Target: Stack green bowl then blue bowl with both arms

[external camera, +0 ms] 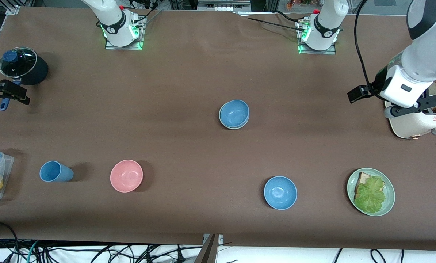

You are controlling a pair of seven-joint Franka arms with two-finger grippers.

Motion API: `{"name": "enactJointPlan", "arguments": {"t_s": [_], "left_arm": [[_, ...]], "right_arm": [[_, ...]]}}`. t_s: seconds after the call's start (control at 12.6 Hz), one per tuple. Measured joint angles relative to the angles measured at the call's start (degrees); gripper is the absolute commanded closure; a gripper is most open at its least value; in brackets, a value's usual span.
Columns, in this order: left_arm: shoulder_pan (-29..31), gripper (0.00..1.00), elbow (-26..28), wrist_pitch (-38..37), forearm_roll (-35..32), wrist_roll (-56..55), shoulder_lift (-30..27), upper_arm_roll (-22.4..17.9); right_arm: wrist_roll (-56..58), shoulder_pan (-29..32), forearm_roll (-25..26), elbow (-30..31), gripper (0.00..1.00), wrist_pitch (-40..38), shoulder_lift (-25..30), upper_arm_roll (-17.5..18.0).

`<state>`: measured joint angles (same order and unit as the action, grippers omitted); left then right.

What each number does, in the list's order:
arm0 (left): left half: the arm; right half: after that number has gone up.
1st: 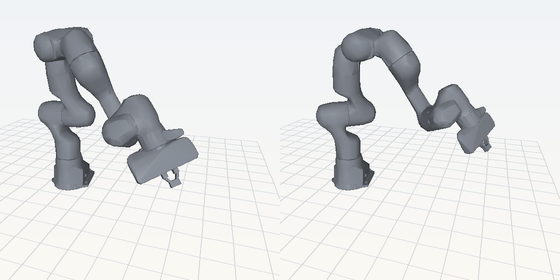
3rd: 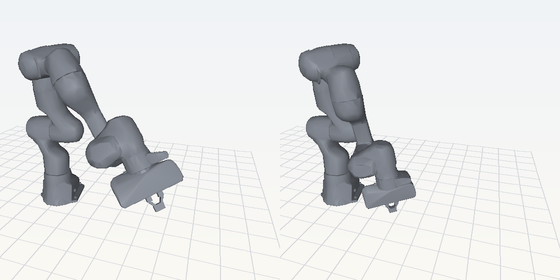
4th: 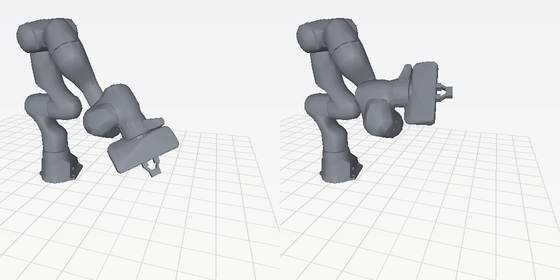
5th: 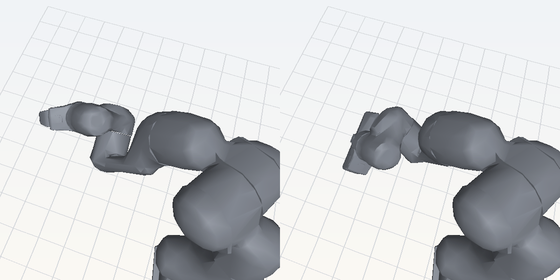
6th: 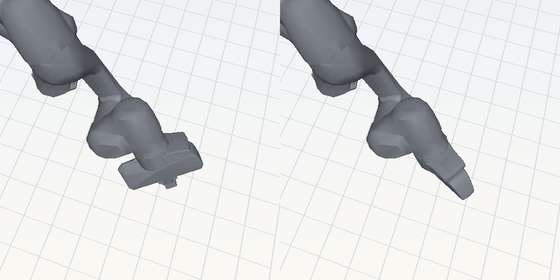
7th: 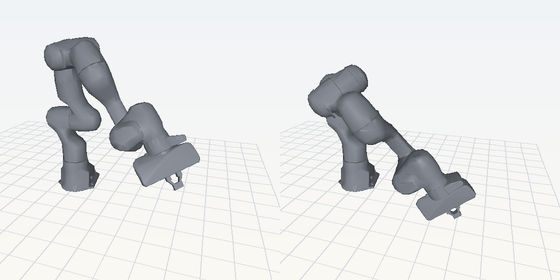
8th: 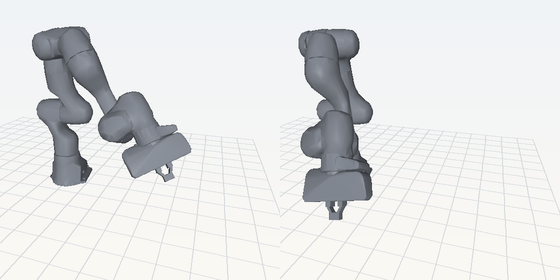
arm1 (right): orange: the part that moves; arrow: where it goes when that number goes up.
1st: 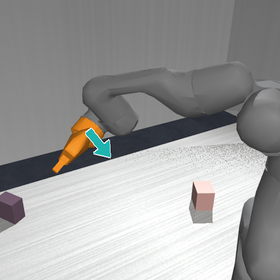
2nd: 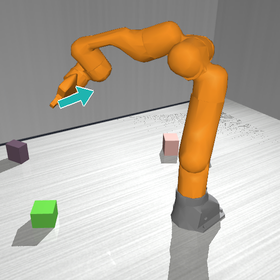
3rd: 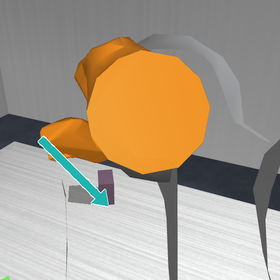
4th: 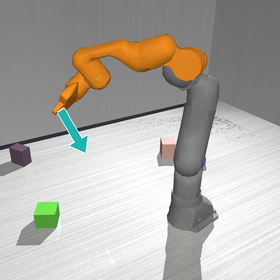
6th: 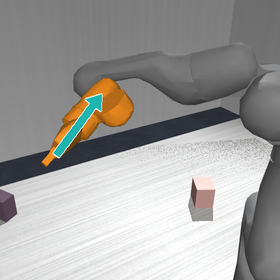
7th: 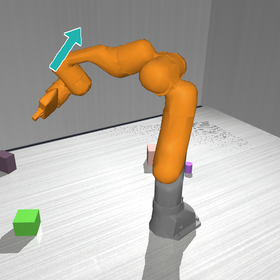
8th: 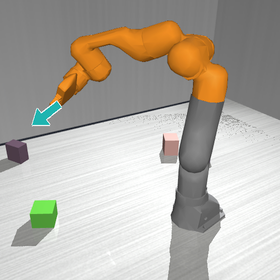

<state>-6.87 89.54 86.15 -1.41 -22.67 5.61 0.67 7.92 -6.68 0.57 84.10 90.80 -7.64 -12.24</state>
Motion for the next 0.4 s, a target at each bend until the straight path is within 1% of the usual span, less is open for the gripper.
{"name": "enactJointPlan", "arguments": {"t_s": [0.4], "left_arm": [[2.39,0.0,-0.47,-0.06,0.0,4.28,-0.2,-0.02]], "right_arm": [[0.0,0.0,0.0,0.0,0.01,0.0,0.0,0.1]]}}
